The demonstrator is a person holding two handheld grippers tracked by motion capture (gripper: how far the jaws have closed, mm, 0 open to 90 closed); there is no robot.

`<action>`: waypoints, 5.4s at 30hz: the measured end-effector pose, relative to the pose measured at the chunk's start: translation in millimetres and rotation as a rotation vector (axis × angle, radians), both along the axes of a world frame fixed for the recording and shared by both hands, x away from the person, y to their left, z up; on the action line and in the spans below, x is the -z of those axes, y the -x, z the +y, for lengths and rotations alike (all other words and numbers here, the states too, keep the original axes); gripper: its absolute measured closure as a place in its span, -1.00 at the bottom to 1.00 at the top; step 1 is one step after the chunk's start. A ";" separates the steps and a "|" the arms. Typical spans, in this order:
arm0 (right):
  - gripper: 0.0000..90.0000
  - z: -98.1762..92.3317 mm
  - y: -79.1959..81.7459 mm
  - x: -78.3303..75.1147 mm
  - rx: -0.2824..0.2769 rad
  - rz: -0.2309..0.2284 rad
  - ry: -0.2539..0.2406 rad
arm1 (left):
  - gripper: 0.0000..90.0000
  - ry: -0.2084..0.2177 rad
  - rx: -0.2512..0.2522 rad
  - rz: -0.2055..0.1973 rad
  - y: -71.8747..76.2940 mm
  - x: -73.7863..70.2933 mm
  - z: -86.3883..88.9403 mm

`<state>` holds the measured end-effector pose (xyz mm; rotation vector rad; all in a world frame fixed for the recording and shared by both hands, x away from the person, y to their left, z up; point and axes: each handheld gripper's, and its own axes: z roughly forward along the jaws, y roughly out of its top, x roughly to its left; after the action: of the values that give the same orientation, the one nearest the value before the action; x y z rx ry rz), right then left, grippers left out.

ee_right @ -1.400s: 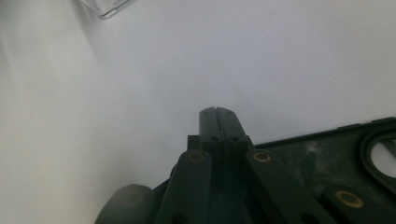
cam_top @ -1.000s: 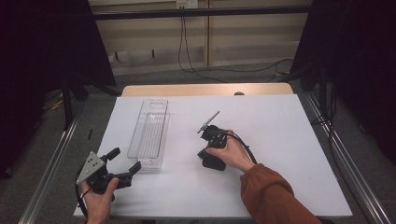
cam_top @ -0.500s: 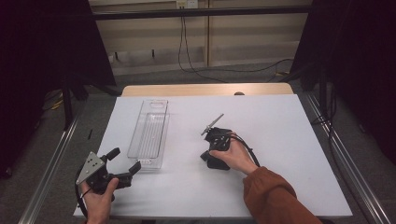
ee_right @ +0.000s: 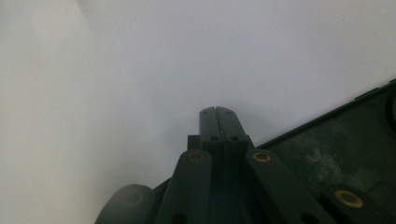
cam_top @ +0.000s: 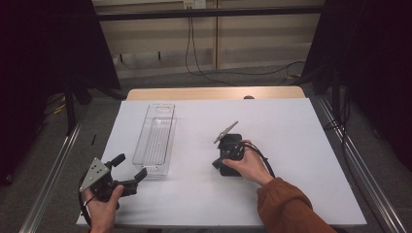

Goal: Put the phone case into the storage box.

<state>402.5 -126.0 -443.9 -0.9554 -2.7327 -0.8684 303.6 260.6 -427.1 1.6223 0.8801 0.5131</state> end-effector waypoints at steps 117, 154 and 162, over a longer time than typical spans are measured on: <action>-0.84 -80.7 35.5 -25.9 0.244 -0.228 -0.214 | -0.95 -0.013 0.013 0.000 -0.9 -0.4 -2.8; -0.90 -78.6 -28.8 -6.5 0.347 -0.081 0.083 | -0.95 -0.016 0.019 0.003 -2.0 0.1 -2.8; -0.84 -72.0 -31.3 -0.4 0.342 -0.030 0.137 | -0.95 -0.017 0.020 0.003 -2.3 0.2 -2.6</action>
<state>433.7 -198.0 -443.5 -1.4802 -2.7268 -0.7512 305.9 258.0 -427.3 1.6457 0.8625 0.5055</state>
